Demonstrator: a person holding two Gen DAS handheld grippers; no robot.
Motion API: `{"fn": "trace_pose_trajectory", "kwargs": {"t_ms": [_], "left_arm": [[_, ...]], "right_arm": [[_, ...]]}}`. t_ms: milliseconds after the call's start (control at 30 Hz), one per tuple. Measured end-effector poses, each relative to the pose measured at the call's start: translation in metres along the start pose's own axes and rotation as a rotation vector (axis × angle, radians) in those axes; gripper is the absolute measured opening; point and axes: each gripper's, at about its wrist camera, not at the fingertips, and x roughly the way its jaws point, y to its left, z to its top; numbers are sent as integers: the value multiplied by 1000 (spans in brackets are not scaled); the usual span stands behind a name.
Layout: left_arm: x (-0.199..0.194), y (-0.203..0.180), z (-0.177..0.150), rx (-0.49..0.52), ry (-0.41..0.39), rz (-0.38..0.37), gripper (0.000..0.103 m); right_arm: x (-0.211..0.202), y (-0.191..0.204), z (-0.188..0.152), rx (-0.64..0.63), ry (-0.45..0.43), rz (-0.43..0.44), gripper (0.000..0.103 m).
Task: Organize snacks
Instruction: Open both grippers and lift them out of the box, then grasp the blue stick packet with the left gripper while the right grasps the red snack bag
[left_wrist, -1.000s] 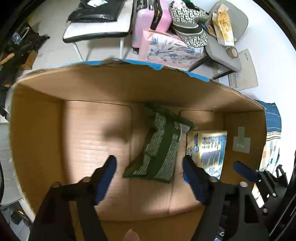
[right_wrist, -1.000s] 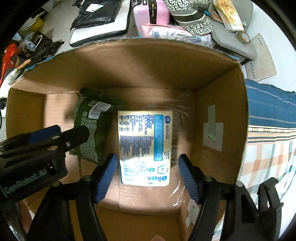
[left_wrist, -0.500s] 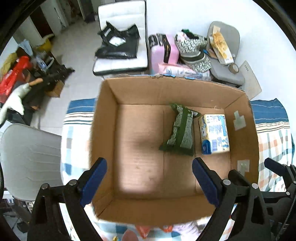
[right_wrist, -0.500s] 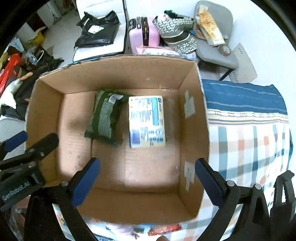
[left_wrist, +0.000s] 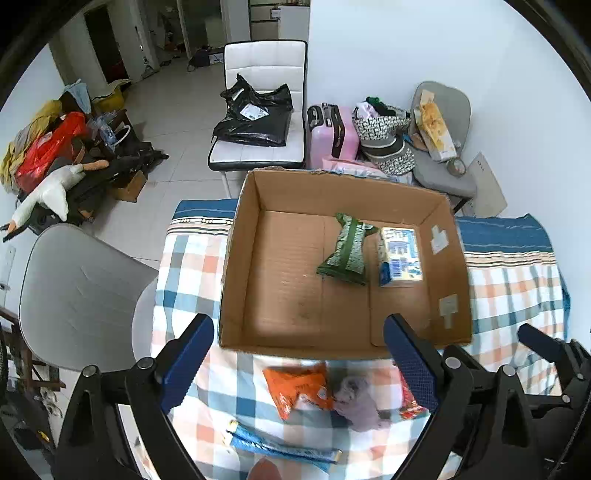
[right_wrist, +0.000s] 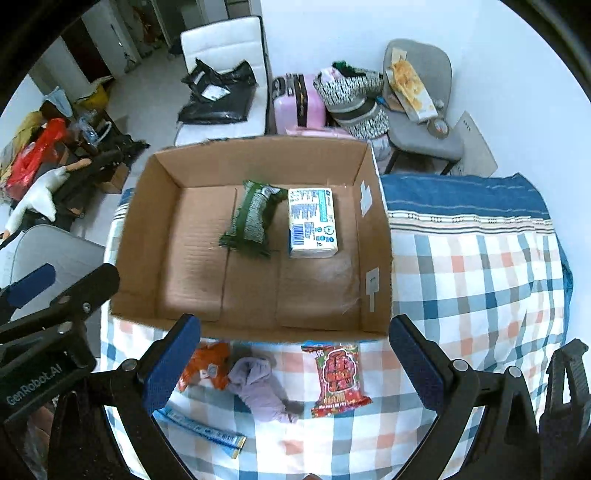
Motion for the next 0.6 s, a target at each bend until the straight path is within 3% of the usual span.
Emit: {"fn": "trace_pose_trajectory", "kwargs": {"t_ms": [233, 433, 600], "left_arm": [[-17, 5, -25, -103, 17, -49, 94], [10, 29, -80, -283, 154, -61, 94], [67, 49, -149, -458, 346, -120, 94]], "right_arm": [[-22, -8, -24, -4, 1, 63, 103], [0, -39, -60, 13, 100, 87, 103], [46, -62, -87, 38, 205, 68, 103]]}}
